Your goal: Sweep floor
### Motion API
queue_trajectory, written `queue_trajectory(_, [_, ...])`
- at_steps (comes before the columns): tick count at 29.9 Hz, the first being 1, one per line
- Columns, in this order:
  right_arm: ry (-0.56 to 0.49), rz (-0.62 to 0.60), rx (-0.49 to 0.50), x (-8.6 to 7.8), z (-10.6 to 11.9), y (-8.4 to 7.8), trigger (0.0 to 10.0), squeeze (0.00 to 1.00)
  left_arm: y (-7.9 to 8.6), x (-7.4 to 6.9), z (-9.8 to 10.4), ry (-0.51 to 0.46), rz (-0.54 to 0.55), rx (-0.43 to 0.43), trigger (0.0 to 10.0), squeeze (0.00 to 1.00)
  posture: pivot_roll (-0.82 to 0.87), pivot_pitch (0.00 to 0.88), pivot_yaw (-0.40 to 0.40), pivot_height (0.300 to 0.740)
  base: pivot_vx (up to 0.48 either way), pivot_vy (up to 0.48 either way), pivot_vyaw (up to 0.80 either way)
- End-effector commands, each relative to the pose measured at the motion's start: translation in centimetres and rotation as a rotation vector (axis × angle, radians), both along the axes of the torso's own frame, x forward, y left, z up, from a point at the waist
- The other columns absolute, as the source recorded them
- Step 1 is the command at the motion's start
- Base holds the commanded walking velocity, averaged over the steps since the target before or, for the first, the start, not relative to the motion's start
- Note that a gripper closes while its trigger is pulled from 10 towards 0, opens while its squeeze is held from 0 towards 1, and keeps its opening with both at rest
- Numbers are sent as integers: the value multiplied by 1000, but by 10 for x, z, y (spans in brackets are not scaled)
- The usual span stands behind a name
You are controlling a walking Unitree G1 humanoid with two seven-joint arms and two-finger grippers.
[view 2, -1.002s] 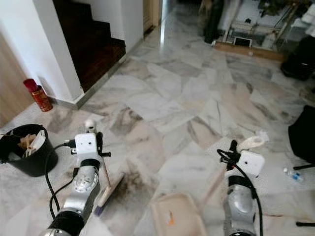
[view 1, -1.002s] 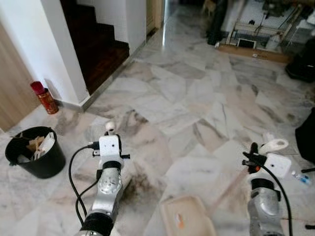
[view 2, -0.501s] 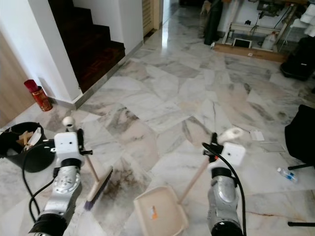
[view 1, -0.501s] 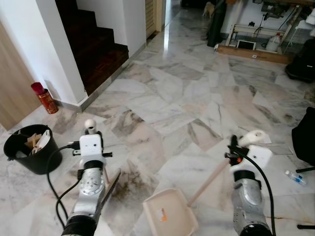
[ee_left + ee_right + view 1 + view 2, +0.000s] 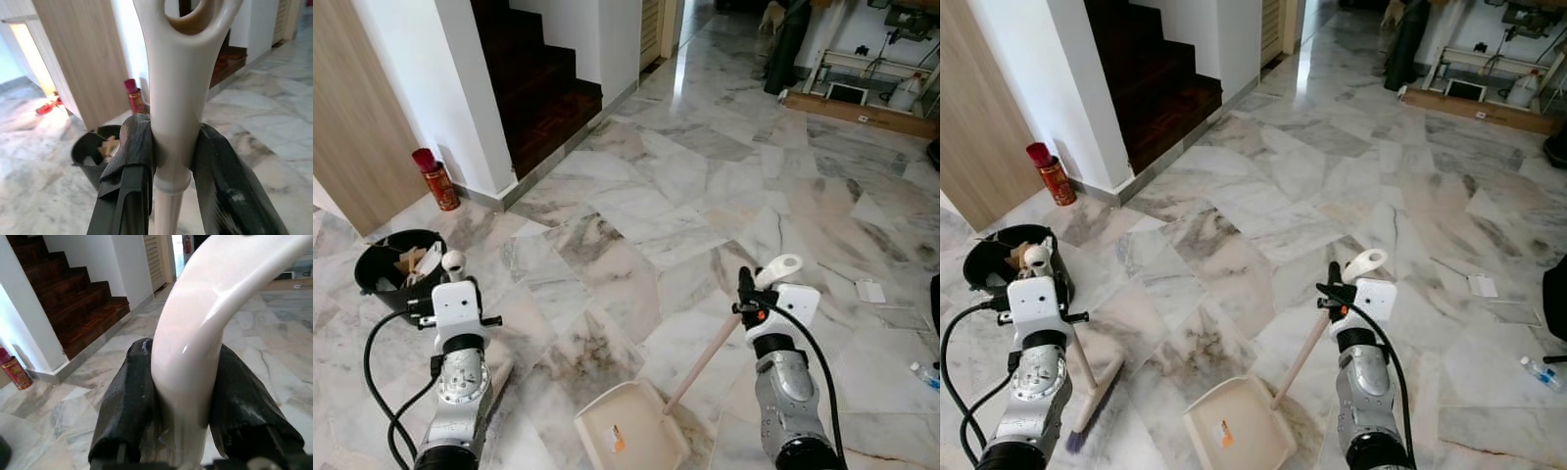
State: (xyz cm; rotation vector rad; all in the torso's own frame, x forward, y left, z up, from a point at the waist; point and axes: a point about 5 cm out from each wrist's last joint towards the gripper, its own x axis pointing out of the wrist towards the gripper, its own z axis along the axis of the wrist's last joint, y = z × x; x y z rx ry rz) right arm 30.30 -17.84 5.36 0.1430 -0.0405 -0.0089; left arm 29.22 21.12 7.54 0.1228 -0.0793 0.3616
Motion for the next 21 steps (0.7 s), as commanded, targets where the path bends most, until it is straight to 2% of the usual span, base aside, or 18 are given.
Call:
queue_trajectory(1, [-14,22,2,5,5,2,10000,0,-7,1,7,-43,-13,-11,10000,0,45,0,-66,740,0,0,0])
queue_trajectory(4, [-4,36,3,6,4,3,10000,0,-11,-1,6,-45,-13,-19,10000,0,59,0,-82,740,0,0,0])
queue_trajectory(10, [-14,50,4,8,7,3,10000,0,-10,-5,4,-41,1,-22,10000,0,58,0,-87,740,0,0,0])
queue_trajectory(18, [-24,37,3,7,7,2,10000,0,-9,-5,4,-35,-2,-15,10000,0,27,0,-65,740,273,0,0])
queue_trajectory(21, [-29,6,12,4,6,-2,10000,0,-13,1,6,-27,-26,-13,10000,0,13,0,-41,740,279,0,0])
